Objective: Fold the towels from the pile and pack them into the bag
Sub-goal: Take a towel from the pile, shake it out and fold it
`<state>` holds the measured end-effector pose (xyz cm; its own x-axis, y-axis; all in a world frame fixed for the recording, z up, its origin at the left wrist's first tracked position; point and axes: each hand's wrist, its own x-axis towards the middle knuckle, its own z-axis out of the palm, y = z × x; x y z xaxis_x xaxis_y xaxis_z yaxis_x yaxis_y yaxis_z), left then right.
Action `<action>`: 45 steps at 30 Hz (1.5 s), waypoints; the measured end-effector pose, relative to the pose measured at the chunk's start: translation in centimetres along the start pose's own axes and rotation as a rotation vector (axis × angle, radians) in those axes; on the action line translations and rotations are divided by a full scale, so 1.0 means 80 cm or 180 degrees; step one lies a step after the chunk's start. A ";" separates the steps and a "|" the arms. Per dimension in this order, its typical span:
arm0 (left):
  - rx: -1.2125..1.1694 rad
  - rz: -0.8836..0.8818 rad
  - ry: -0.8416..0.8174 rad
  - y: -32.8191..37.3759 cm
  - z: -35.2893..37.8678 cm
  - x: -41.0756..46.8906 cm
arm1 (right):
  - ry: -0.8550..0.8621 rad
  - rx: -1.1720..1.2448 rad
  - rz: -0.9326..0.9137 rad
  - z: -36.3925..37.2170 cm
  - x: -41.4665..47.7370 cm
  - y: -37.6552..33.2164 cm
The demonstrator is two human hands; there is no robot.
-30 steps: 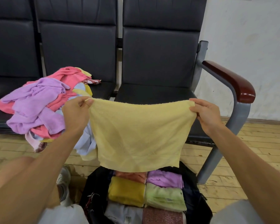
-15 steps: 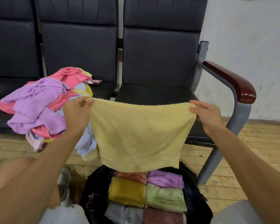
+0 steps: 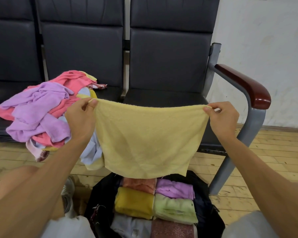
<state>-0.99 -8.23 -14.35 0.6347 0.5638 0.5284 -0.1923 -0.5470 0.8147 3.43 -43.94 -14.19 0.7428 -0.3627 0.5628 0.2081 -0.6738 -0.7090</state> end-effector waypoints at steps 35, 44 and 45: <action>-0.0665 -0.0686 -0.1511 -0.038 0.224 0.101 | -0.0190 0.0816 0.0739 0.147 0.137 0.067; -0.0556 -0.0921 -0.1669 -0.064 0.198 0.081 | -0.0659 0.0566 0.1038 0.118 0.124 0.100; -0.0537 -0.0947 -0.1738 -0.066 0.187 0.079 | -0.0729 0.0541 0.1054 0.107 0.120 0.101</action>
<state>15.26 -11.02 -18.84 0.9601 0.2559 0.1127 -0.0361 -0.2860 0.9576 17.72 -47.32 -18.13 0.9050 -0.3765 0.1980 0.0224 -0.4226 -0.9060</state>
